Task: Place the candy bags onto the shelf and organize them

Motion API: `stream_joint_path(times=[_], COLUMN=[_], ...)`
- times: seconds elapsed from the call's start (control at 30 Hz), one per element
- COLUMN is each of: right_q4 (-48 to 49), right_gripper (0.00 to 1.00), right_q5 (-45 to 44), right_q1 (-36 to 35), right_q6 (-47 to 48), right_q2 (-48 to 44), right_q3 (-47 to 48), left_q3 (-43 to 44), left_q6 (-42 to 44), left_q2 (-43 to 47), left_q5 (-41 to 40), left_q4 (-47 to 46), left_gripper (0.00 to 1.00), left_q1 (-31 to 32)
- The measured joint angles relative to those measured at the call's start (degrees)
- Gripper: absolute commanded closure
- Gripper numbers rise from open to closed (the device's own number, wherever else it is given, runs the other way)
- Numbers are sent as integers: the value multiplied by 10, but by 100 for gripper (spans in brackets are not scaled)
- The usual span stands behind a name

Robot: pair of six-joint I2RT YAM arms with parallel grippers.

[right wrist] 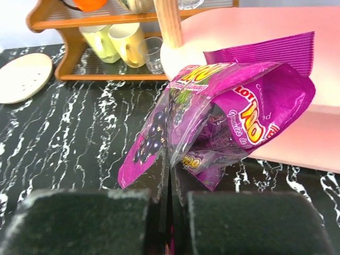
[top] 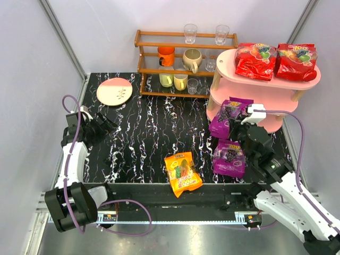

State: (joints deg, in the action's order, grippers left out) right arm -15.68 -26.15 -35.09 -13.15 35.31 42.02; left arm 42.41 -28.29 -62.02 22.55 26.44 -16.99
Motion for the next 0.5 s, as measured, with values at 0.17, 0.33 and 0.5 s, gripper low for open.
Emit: stream_joint_path(times=[0.17,0.33,0.5], right_q4=[34,56,78], right_gripper=[100,100,100], right_q5=[-23,-21,4], right_q1=[3,24,57], right_q6=[34,48,67], right_q2=[35,55,91], right_q3=[9,28,62], left_q3=[0,0,0], left_q6=[0,0,0], left_q2=[0,0,0], left_q5=[2,4,7], left_q4=[0,0,0], left_gripper=[1,1,1], left_q1=[0,0,0])
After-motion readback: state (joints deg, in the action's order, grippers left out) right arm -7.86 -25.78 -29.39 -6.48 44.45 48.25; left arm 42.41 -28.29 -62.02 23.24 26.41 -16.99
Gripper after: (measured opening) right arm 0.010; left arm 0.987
